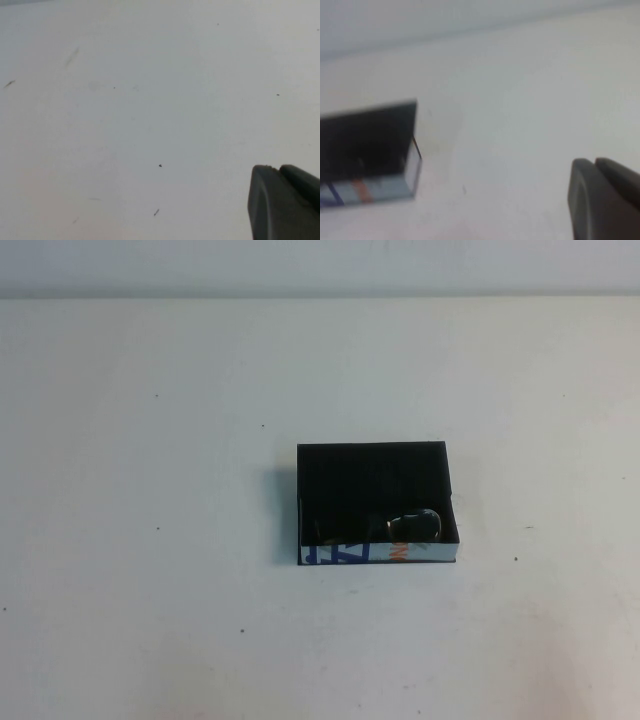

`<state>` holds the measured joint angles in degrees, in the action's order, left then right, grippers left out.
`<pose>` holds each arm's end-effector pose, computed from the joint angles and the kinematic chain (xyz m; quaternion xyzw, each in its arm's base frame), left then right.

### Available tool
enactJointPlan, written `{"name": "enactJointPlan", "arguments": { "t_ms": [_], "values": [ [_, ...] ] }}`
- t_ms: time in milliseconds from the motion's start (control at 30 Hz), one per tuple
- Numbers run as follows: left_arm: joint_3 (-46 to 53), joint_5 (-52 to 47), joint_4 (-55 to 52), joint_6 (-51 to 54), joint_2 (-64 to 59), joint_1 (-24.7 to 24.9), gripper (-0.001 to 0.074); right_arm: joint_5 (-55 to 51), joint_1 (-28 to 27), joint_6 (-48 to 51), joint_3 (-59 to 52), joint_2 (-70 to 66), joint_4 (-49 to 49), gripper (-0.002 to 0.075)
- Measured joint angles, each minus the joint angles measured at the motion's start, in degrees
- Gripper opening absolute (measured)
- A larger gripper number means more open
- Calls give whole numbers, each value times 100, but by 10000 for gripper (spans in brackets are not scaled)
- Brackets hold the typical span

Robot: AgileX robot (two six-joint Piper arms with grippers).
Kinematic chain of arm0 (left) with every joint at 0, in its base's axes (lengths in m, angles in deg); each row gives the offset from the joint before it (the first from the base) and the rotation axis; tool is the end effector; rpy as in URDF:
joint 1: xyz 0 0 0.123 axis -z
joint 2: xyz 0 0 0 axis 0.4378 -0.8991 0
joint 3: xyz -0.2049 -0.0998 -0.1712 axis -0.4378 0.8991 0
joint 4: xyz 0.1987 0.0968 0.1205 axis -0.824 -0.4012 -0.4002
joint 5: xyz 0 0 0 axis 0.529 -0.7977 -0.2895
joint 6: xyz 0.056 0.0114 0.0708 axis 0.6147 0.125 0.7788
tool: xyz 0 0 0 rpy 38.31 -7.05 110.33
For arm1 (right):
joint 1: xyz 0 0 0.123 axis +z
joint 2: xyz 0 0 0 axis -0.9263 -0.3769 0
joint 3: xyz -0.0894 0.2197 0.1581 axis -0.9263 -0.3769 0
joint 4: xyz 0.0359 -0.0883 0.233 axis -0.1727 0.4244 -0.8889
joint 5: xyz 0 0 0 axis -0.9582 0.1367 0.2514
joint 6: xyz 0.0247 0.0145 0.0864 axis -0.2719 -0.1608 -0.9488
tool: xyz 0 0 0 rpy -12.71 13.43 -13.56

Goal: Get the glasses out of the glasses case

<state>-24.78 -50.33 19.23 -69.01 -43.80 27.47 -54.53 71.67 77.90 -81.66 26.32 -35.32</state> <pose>0.0526 -0.0019 0.1739 0.0401 0.7977 0.0112 0.6016 0.0518 0.0045 0.1939 0.0289 0.7789 0.0725 0.6223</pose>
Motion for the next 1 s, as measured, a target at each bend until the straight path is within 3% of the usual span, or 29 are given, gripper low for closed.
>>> {"name": "enactJointPlan", "arguments": {
  "t_ms": [267, 533, 800, 1000],
  "values": [
    [0, 0, 0, 0, 0, 0, -5, 229, 0, -13, 2219, -97, -275, -18],
    [0, 0, 0, 0, 0, 0, -5, 23, 0, 135, 2513, -970, -605, -18],
    [0, 0, 0, 0, 0, 0, -5, -2001, 0, 2405, 4231, -3310, -1333, -18],
    [0, 0, 0, 0, 0, 0, -5, -4512, 12, 4113, 6189, -5720, -2059, -18]
  ]
}}
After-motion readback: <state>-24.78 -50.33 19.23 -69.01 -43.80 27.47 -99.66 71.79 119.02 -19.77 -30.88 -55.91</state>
